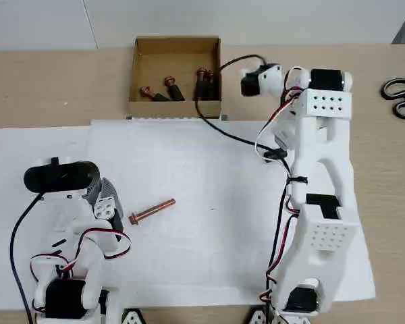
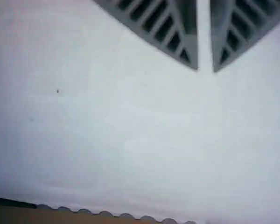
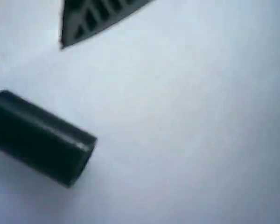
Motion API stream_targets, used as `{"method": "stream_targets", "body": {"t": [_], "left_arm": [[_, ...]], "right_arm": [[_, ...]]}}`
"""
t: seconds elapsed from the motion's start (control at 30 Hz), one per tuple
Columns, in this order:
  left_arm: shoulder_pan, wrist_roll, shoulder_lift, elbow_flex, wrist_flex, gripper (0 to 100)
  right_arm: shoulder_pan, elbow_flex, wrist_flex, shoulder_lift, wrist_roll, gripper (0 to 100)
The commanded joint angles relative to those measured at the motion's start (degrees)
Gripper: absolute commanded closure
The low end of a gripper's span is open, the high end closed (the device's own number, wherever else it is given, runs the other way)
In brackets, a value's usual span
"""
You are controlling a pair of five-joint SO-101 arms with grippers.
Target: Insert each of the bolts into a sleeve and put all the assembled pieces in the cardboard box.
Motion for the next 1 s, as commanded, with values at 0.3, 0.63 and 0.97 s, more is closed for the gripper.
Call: {"method": "stream_targets", "body": {"t": [0.3, 0.63, 0.97], "left_arm": [[-0.3, -0.4, -0.5, -2.5, 0.2, 99], [-0.1, -0.1, -0.5, -3.6, 0.2, 99], [0.1, -0.1, -0.5, -3.6, 0.2, 99]], "right_arm": [[0.5, -0.3, -0.2, 3.4, 23.6, 81.1], [0.3, -0.3, 0.0, 3.4, 30.8, 80.9], [-1.6, -0.4, -0.4, 8.4, 32.7, 80.9]]}}
